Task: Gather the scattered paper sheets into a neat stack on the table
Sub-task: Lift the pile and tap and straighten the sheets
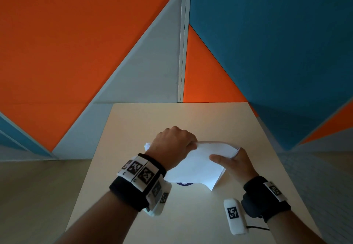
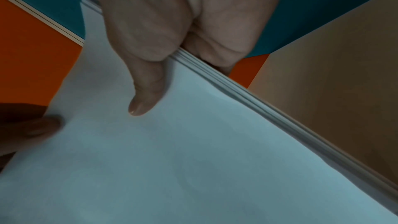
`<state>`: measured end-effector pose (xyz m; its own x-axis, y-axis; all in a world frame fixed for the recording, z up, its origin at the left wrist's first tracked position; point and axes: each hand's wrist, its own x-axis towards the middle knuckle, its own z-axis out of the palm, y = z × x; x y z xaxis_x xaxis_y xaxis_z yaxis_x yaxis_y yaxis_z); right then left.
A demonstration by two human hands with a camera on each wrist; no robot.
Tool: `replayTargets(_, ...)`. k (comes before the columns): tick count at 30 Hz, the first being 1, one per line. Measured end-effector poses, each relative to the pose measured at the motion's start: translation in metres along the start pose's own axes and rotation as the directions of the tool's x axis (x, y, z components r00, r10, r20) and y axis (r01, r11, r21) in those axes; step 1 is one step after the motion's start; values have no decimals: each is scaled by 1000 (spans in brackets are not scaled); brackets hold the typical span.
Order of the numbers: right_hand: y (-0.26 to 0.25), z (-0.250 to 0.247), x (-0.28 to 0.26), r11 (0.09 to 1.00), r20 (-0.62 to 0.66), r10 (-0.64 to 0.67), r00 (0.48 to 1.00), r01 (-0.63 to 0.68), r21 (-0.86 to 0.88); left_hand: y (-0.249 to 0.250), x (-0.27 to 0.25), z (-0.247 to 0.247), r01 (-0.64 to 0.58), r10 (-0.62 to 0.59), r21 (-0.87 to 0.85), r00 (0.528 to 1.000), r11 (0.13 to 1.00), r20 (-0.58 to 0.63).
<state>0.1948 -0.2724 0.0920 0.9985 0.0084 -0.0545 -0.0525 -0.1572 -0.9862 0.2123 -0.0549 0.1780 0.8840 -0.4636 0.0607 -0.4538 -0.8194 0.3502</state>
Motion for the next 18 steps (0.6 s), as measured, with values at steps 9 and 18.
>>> replayTargets(9, 33, -29, -18, 954, 10, 122, 993, -114, -277, -29, -22, -35, 16, -144, -388, 941, 921, -305)
replayTargets(18, 45, -41, -25, 928, -89, 267, 959, -231, 293, -65, -47, -5, 96, -516, -902, 843, 421, -151)
